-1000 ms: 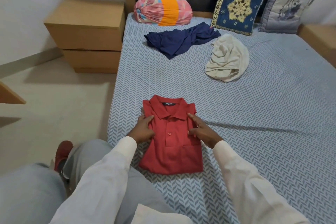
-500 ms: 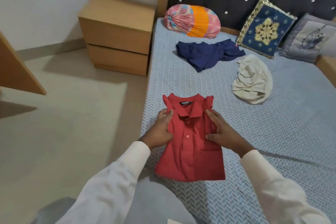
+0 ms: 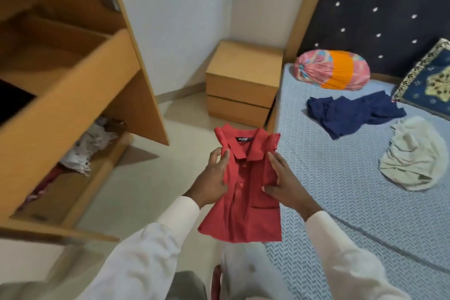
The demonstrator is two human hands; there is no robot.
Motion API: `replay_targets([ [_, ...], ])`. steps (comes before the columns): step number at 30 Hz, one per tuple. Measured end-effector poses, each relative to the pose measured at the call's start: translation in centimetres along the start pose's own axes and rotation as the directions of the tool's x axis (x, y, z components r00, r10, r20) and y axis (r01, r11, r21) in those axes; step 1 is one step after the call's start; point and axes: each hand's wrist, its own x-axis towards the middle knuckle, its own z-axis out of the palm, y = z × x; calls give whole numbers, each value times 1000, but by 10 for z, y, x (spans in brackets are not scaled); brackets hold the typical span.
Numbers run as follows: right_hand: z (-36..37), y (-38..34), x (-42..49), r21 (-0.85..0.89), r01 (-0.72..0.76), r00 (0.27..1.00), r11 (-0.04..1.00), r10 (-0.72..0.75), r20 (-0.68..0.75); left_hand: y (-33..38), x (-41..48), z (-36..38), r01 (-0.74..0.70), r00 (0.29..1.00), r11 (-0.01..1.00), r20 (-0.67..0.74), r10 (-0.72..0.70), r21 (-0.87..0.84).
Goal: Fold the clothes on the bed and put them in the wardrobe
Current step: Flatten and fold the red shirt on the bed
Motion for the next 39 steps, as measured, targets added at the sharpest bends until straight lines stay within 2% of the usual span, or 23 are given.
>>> replay_targets([
  [4,-15,-89,7,7,37,998,999,-38,50,19,-40,-71,65,994,997,-89,-62,34],
  [9,-32,-188,33,-45,154,983,987,-148,106,25,-82,-158,119,967,993,-228,-116,-1],
  [13,-31,-263,67,-49,281,949,958,-270,166,12,-106,-223,200,918,979,-343,-197,-26],
  [18,-10,-354,123,-71,438,885,896,-416,208,-21,-128,-296,240,852,971,-481,-208,6],
  [23,26,-447,188,-64,590,795,805,-565,221,-56,-144,-367,297,714,955,-668,-212,13],
  [26,50,-508,227,-25,679,717,733,-656,238,-76,-150,-408,358,571,934,-794,-209,12],
  [30,76,-563,265,-55,769,628,637,-736,254,-86,-141,-438,450,382,893,-899,-215,-22],
  [35,124,-607,310,42,832,514,554,-796,321,-125,-121,-451,546,164,815,-930,-328,-191],
  [37,145,-611,326,115,832,467,543,-796,385,-144,-115,-448,560,97,780,-913,-397,-279],
  [39,164,-607,335,167,823,428,543,-786,447,-159,-115,-439,575,71,745,-887,-457,-338],
])
